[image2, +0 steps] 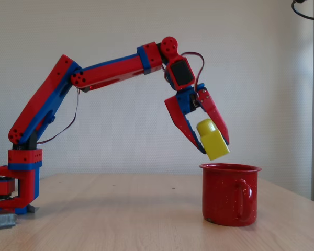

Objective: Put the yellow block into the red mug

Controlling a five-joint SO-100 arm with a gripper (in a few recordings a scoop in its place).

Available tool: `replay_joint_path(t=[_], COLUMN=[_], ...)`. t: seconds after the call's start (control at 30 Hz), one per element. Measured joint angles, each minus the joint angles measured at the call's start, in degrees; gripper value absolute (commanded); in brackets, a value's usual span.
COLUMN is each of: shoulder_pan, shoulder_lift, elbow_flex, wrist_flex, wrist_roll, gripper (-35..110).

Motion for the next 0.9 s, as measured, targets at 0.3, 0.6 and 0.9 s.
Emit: replay_joint_path(t=[0.3, 0.6, 0.9], shoulder_pan=[0.0, -0.79, -0.79], shoulder_lift=[-8.96, -12.22, -12.92], elbow_flex=[-9.93, -11.07, -11.07], wrist_flex=[-3.08, -3.25, -3.34], wrist_roll=[0.0, 0.79, 0.79], gripper=[0, 0, 13])
